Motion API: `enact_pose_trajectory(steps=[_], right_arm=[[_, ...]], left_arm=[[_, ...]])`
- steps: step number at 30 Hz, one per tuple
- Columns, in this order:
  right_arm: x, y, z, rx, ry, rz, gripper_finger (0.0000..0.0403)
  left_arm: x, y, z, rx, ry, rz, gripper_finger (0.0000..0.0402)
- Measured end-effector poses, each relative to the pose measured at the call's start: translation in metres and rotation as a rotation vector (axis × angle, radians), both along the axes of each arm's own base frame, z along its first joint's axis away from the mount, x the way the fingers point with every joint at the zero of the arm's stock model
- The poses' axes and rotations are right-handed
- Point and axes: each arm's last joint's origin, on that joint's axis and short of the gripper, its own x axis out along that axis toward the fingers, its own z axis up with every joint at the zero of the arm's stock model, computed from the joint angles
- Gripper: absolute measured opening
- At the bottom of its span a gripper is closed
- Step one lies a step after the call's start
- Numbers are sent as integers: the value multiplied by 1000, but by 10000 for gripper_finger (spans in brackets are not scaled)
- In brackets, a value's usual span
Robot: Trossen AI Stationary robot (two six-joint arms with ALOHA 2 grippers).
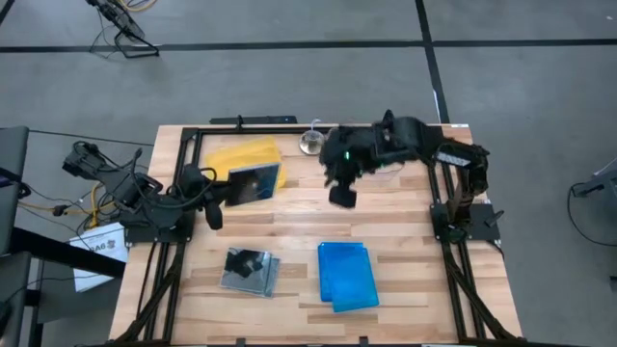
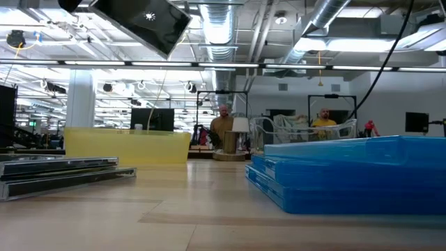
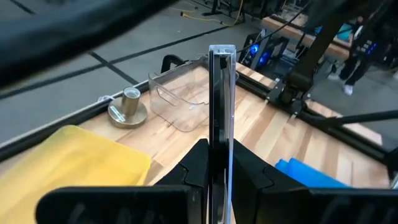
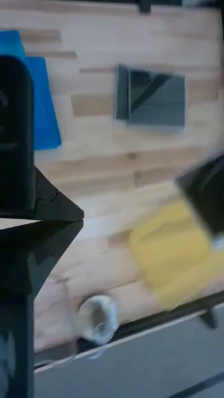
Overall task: Pick & place jewel cases by type
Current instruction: Put the top black CD case into the yellow bin
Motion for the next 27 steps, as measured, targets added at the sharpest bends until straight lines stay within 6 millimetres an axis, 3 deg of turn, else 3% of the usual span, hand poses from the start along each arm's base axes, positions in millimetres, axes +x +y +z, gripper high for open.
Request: enact_pose_trajectory(steps=[3, 8, 18, 27], right_arm=[[3, -12, 2, 45, -34, 18, 0], [11, -13, 1, 62, -87, 66, 0], [22, -14, -30, 73, 5, 53, 0], [24, -15, -32, 41, 11, 95, 0]], left_arm=[[0, 0, 1, -36, -27, 18, 26], [0, 1, -1, -97, -85, 100, 26], [-3, 8, -17, -327, -282, 350, 26], [2, 13, -19, -168, -90, 260, 26]])
